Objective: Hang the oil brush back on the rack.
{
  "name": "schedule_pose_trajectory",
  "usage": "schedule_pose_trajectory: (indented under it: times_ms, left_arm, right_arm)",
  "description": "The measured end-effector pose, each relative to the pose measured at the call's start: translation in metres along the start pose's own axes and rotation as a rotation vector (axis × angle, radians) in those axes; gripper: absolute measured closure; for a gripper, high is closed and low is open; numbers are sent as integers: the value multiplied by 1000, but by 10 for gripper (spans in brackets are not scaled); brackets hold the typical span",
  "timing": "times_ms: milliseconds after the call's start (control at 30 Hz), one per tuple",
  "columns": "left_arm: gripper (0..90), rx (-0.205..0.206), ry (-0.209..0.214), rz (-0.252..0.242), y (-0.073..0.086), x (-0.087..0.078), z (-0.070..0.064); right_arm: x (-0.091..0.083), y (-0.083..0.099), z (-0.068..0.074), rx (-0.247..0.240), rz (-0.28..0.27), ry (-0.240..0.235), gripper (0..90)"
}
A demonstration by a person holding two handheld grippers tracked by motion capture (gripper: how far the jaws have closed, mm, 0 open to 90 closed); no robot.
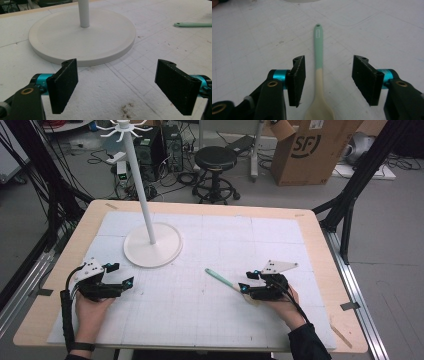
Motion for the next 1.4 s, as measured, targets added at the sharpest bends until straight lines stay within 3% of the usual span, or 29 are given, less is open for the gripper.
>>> schedule_pose_trajectory:
  times_ms: [600, 1167, 1400]
  left_arm:
    - [194, 6, -1, 4, 0, 0, 0]
    - [198, 10, -7, 8, 1, 1, 0]
    - [199, 11, -9, 9, 1, 1, 0]
  right_arm:
    - [16, 18, 9, -32, 116, 8, 651]
    - [24, 23, 9, -66, 161, 37, 740]
    - [24, 24, 10, -46, 165, 45, 809]
Point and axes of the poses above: each handheld gripper's, and its own axes: x roughly forward along the jaws, y roughly out of its underside, z roughly to its left, the point moved 10 cm from there along x, roughly forward along the jaws, and after that the axes turned 14 degrees about -z, right-handed, at the moved point
